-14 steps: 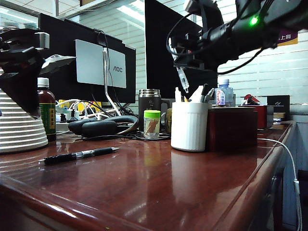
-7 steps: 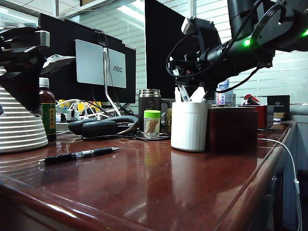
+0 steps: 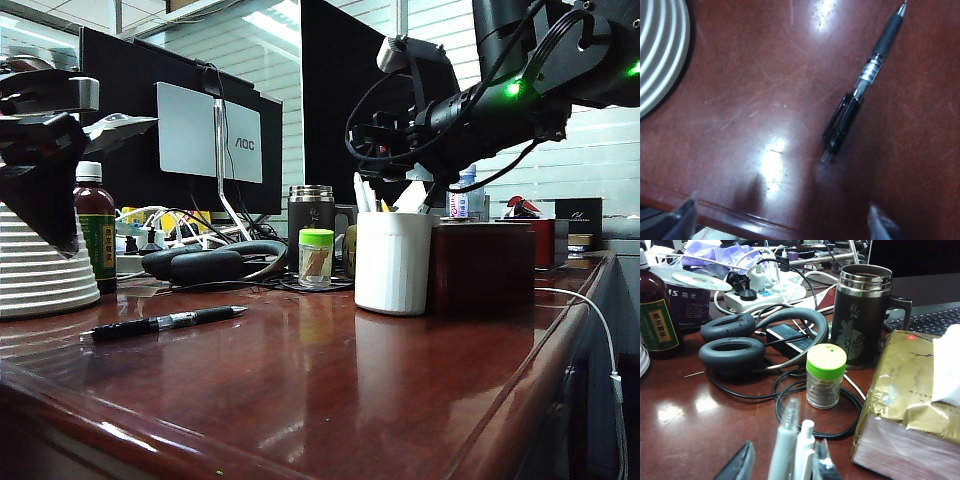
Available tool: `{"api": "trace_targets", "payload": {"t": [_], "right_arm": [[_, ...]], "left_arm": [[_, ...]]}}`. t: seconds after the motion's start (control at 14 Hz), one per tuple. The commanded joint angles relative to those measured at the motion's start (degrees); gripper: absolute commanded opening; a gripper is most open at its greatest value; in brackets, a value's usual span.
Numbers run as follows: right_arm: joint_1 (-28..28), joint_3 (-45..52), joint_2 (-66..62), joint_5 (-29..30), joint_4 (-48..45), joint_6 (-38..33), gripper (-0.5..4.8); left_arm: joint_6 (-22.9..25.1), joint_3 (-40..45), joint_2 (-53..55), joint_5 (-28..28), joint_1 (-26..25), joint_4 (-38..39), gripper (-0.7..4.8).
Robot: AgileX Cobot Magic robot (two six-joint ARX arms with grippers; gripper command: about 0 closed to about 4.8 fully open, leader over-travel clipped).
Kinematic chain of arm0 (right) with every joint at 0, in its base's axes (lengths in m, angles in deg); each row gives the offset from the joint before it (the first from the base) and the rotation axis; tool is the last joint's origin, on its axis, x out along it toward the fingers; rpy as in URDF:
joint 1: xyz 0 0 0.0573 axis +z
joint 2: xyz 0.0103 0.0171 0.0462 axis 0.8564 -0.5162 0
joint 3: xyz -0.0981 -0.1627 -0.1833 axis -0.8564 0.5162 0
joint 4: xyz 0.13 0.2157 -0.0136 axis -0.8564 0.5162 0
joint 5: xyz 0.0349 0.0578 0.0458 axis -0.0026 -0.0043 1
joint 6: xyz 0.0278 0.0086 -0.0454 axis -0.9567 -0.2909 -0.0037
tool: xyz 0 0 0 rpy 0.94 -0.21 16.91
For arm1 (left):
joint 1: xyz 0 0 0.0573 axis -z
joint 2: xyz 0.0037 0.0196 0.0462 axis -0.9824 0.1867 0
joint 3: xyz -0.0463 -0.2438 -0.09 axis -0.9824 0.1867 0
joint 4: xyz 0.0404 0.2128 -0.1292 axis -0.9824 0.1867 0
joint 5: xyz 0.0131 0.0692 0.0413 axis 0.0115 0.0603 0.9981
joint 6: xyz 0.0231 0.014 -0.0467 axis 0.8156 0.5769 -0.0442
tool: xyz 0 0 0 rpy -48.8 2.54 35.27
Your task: Pick up all the pens on the desk and put them into the pen holder one by one.
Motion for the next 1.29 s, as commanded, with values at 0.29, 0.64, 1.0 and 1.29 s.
{"api": "trace_targets", "payload": {"t": [0.29, 0.64, 1.0, 1.29], "right_arm": [[0.1, -0.3, 8.3, 0.5, -0.5, 0.1, 1.59], [-0.8, -0.3, 32.2, -2.8, 15.2, 4.3, 3.66], [-10.9, -0.2, 46.6, 4.3, 44.6, 4.5, 3.73], [-11.0, 0.0, 45.3, 18.6, 61.2, 7.3, 3.72]], "left_arm": [[0.0, -0.1, -0.2, -1.9, 0.0, -5.1, 4.79], [0.0, -4.3, 4.9, -15.9, 0.0, -8.5, 4.79], [-0.2, -18.2, 21.9, -15.5, 3.1, -1.3, 4.79], [0.1, -20.5, 30.9, -15.5, 3.1, 0.6, 4.79]]}}
